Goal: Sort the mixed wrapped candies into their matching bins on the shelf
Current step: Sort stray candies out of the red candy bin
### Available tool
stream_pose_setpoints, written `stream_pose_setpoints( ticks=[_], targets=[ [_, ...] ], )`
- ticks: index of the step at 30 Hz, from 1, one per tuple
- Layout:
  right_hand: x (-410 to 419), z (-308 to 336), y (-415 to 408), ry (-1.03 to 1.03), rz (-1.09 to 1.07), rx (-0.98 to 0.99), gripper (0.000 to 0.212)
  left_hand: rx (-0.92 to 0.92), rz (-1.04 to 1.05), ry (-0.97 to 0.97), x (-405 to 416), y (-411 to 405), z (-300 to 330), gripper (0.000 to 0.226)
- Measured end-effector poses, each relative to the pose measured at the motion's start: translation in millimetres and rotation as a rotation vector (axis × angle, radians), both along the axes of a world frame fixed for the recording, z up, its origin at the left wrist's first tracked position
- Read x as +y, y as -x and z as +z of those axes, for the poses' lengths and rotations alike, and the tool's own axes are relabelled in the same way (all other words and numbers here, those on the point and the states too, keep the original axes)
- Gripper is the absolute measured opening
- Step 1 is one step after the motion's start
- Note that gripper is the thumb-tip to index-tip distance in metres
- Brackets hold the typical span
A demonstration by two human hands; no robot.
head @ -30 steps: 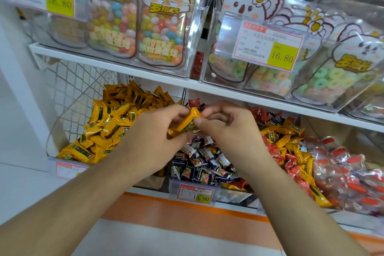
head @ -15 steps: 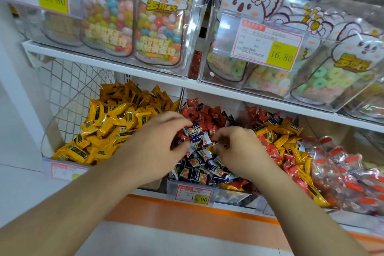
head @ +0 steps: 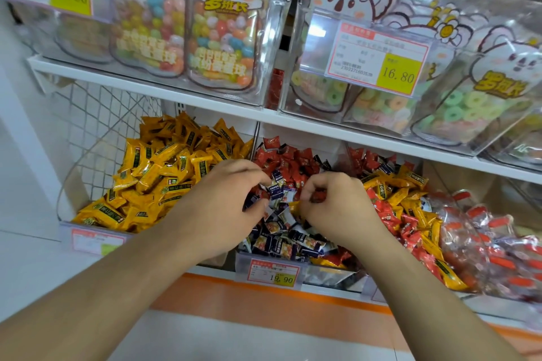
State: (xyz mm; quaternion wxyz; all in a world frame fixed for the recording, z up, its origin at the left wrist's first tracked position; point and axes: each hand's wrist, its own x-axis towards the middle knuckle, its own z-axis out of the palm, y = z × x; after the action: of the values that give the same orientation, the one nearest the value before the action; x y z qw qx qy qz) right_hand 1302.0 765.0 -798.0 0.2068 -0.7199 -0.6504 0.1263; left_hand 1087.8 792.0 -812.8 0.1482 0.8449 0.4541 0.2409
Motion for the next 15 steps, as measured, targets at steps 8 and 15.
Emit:
stream_pose_setpoints(
  ticks=[8, 15],
  targets=[
    [-9, 20, -1, -0.074, -0.133, 0.424, 0.02, -0.077, 0.002, -0.014, -5, 1, 6, 0.024],
    [-12, 31, 20, -0.113, -0.052, 0.9, 0.007, -0.22, 0.04, 0.029, -17, 0, 22, 0.056]
  ],
)
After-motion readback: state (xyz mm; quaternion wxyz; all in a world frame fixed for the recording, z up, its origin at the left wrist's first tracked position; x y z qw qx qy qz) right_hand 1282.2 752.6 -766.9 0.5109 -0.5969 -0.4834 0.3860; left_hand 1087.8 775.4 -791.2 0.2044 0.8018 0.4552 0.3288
